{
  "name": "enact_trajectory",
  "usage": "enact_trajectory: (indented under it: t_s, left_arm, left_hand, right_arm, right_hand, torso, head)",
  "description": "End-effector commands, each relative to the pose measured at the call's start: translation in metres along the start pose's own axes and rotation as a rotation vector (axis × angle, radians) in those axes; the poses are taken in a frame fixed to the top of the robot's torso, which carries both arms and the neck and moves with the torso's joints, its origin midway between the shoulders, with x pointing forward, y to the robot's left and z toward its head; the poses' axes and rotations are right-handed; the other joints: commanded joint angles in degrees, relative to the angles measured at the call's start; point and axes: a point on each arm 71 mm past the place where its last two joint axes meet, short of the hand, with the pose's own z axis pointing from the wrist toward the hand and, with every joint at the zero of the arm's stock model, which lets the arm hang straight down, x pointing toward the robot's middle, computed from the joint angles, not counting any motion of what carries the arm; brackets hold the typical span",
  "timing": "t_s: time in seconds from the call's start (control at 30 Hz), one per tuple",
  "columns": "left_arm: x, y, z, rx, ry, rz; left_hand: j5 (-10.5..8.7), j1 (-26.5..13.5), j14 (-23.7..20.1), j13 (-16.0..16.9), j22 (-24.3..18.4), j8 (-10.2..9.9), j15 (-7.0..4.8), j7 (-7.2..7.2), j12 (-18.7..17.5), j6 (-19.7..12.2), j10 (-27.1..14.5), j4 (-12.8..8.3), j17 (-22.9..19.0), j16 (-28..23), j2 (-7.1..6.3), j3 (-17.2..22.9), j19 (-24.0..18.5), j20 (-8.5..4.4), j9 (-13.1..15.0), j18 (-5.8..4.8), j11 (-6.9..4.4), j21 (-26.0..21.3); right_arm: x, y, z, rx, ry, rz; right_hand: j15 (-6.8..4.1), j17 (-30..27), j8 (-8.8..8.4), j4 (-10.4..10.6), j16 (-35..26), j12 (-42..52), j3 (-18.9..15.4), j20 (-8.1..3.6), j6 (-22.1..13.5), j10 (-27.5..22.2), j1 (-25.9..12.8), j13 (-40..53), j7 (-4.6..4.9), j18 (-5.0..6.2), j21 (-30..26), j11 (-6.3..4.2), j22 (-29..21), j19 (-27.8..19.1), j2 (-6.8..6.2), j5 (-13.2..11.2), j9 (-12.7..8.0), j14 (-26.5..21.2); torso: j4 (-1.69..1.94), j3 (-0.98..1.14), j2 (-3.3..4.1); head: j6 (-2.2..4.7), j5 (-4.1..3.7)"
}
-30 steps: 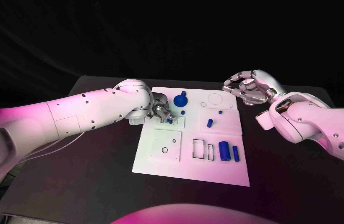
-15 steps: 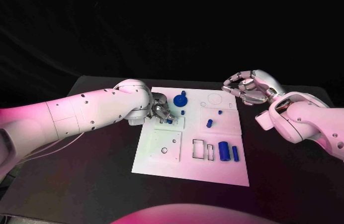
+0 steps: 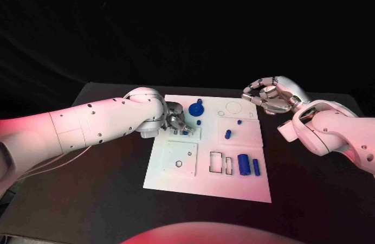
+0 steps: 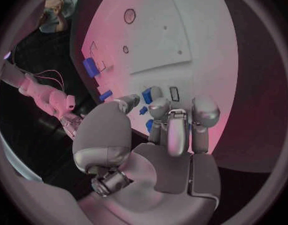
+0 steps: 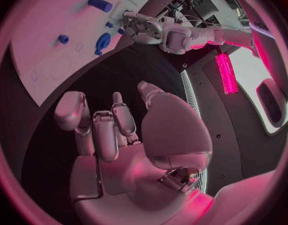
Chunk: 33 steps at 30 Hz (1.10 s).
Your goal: Assemble the parts on the task board
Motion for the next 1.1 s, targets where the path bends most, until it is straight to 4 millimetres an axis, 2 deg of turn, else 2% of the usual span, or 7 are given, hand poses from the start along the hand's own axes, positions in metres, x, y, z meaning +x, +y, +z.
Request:
enact_trajectory:
  t_s: [0.03, 0.63, 0.7, 0.83, 0.97, 1.03, 1.1]
  left_arm:
    - [0.0, -0.002, -0.001, 0.005, -0.004, -0.007]
    - [-0.001, 0.005, -0.008, 0.001, -0.007, -0.007]
    - [-0.003, 0.005, -0.011, 0.005, -0.005, -0.006]
    - [-0.011, 0.006, -0.019, 0.014, -0.006, -0.014]
    - [-0.023, 0.01, -0.026, 0.021, -0.006, -0.042]
    - [-0.032, 0.012, -0.029, 0.019, -0.008, -0.053]
    - [-0.042, 0.016, -0.03, 0.011, -0.021, -0.062]
  left_hand:
    - [-0.24, -0.29, 4.41, 0.0, -0.03, -0.26, -0.34, 0.09, 0.27, 0.43, 0.39, -0.03, 9.05, 0.27, 0.1, -0.32, 0.27, 0.09, -0.08, -0.75, -0.02, 0.1]
    - [-0.16, 0.01, 4.37, -0.31, -0.08, -0.25, -0.38, 0.05, 0.08, 0.44, 0.29, -0.07, 8.88, 0.21, 0.37, -0.3, 0.25, 0.07, -0.1, -0.73, -0.05, 0.08]
    - [-0.14, 0.18, 4.23, -1.06, -0.31, -0.36, -0.38, 0.11, -0.44, 0.24, -0.08, -0.07, 8.32, -0.02, 0.3, -0.44, 0.14, 0.05, -0.14, -0.69, -0.02, -0.04]
    - [-0.02, 1.02, 3.54, -5.05, -2.36, -1.09, -0.14, 0.56, -3.36, -0.86, -2.25, -0.05, 5.8, -1.12, 0.41, -1.01, -1.01, 0.15, -0.48, -0.33, 0.35, -1.21]
    - [-0.04, 1.46, 3.28, -7.17, -3.6, -1.54, 0.08, 0.88, -4.9, -1.51, -3.47, -0.02, 4.83, -1.59, 0.19, -1.49, -1.71, 0.27, -0.69, -0.11, 0.62, -1.97]
    - [-0.35, 2.09, 2.82, -10.29, -6.08, -4.16, 0.89, 2.13, -7.09, -4.43, -5.37, -0.02, 3.16, -2.43, -1.11, -2.66, -3.13, 0.7, -1.94, 0.27, 1.65, -3.52]
    - [-1.94, 2.31, 2.86, -10.52, -6.2, -5.17, 1.27, 2.55, -7.05, -4.69, -5.46, 0.01, 3.18, -2.46, -1.29, -3.51, -3.16, 1.08, -2.6, 0.29, 2.05, -3.73]
  right_arm:
    - [0.002, 0.0, 0.0, -0.003, 0.016, 0.003]
    - [0.002, -0.001, 0.0, 0.0, 0.015, 0.002]
    - [0.001, -0.001, 0.0, 0.001, 0.015, 0.002]
    - [0.0, -0.003, -0.001, 0.006, 0.012, 0.001]
    - [-0.001, -0.004, -0.001, 0.01, 0.01, -0.001]
    - [-0.001, -0.004, -0.001, 0.011, 0.01, -0.001]
    - [-0.001, -0.004, -0.001, 0.012, 0.011, -0.001]
  right_hand:
    - [-0.07, 3.47, 0.24, 0.33, -0.25, -0.21, -0.02, 0.05, -0.39, -0.35, -0.49, -0.06, -0.13, 0.39, -0.19, -0.15, -0.05, -0.43, 0.13, 0.29, 0.06, 2.82]
    - [-0.08, 3.46, 0.37, 0.56, -0.25, -0.16, -0.16, 0.05, -0.43, -0.3, -0.52, 0.0, -0.14, 0.37, -0.15, -0.16, 0.01, -0.37, 0.18, 0.33, 0.07, 2.82]
    - [-0.08, 3.46, 0.37, 0.56, -0.25, -0.16, -0.16, 0.05, -0.43, -0.3, -0.52, 0.0, -0.14, 0.37, -0.15, -0.16, 0.01, -0.37, 0.18, 0.33, 0.07, 2.82]
    - [-0.08, 3.46, 0.37, 0.56, -0.25, -0.16, -0.16, 0.05, -0.43, -0.3, -0.52, 0.0, -0.14, 0.37, -0.15, -0.16, 0.01, -0.37, 0.18, 0.33, 0.07, 2.82]
    - [-0.08, 3.46, 0.37, 0.56, -0.25, -0.16, -0.16, 0.05, -0.43, -0.3, -0.52, 0.0, -0.14, 0.37, -0.15, -0.16, 0.01, -0.37, 0.18, 0.33, 0.07, 2.82]
    - [-0.08, 3.46, 0.37, 0.56, -0.25, -0.16, -0.16, 0.05, -0.43, -0.3, -0.52, 0.0, -0.14, 0.37, -0.15, -0.16, 0.01, -0.37, 0.18, 0.33, 0.07, 2.82]
    - [-0.08, 3.46, 0.37, 0.56, -0.25, -0.16, -0.16, 0.05, -0.43, -0.3, -0.52, 0.0, -0.14, 0.37, -0.15, -0.16, 0.01, -0.37, 0.18, 0.33, 0.07, 2.82]
  torso:
    - [0.04, -0.01, -0.04]
    - [0.09, -0.01, -0.04]
    - [0.12, -0.02, -0.05]
    - [0.17, -0.03, -0.12]
    - [-0.01, 0.03, -0.12]
    - [-0.02, 0.07, -0.1]
    - [0.01, 0.08, -0.05]
  head:
    - [0.03, -0.06]
    - [0.22, -0.19]
    - [0.27, -0.24]
    - [0.58, -0.46]
    - [0.76, -0.39]
    - [0.83, -0.37]
    - [0.9, -0.37]
